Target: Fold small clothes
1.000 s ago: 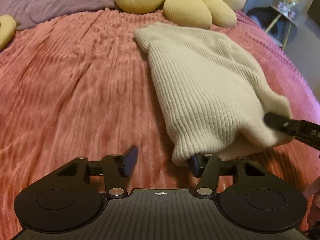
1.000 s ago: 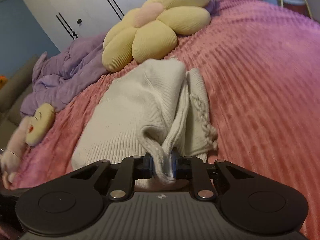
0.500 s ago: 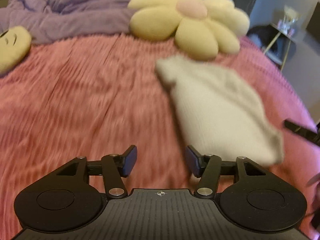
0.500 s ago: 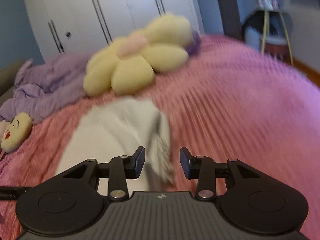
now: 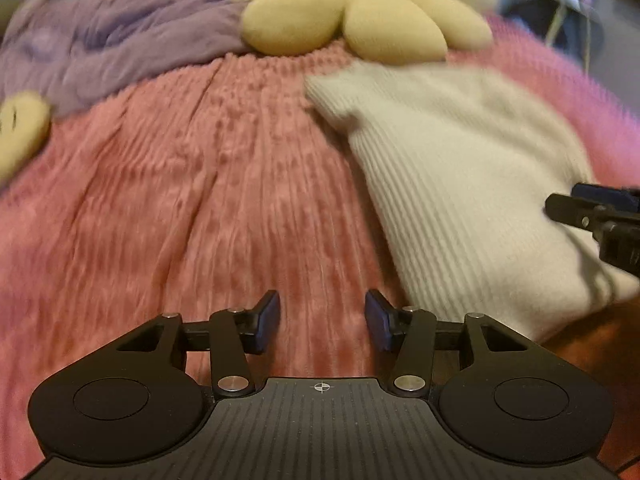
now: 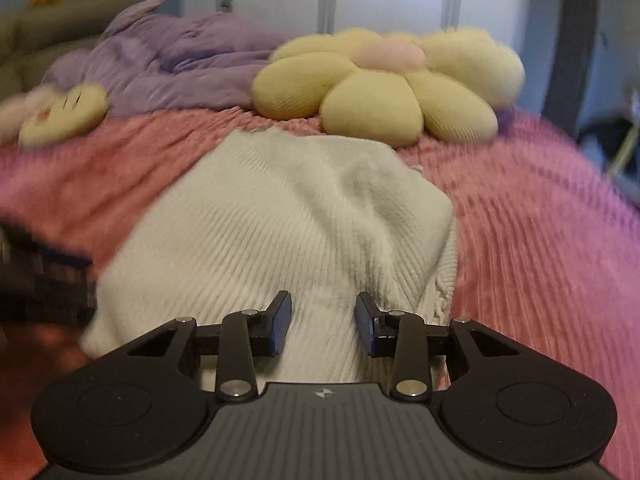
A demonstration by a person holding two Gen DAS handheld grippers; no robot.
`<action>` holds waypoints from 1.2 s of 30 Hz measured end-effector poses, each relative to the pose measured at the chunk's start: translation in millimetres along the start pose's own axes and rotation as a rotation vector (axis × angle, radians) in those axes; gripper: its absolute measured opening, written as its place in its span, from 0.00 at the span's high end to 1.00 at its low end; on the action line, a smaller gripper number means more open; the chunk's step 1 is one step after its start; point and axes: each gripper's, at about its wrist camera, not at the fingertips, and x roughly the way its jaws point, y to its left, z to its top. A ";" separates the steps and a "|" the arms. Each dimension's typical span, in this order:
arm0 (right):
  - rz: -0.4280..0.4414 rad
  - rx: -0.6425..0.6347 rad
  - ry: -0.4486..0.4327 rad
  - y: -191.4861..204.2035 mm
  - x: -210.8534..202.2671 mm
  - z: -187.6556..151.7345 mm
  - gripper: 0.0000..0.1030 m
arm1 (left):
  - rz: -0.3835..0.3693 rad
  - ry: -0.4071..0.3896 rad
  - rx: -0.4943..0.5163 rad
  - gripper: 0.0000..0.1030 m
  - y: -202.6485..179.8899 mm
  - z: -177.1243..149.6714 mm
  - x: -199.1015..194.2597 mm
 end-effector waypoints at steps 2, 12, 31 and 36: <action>-0.007 0.037 -0.064 -3.5 -8.9 15.6 0.66 | -0.027 -0.023 -0.088 0.42 9.9 9.3 -8.3; -0.159 -0.118 -0.021 -13.5 68.1 27.9 0.68 | -0.010 -0.077 -0.027 0.20 -22.5 33.4 10.6; -0.158 -0.055 -0.019 4.0 -12.0 -13.8 0.56 | 0.002 -0.039 -0.101 0.23 -21.3 20.0 -19.6; -0.146 -0.043 0.019 -3.0 -4.4 -15.3 0.48 | -0.006 -0.052 -0.080 0.24 -29.7 16.9 -29.5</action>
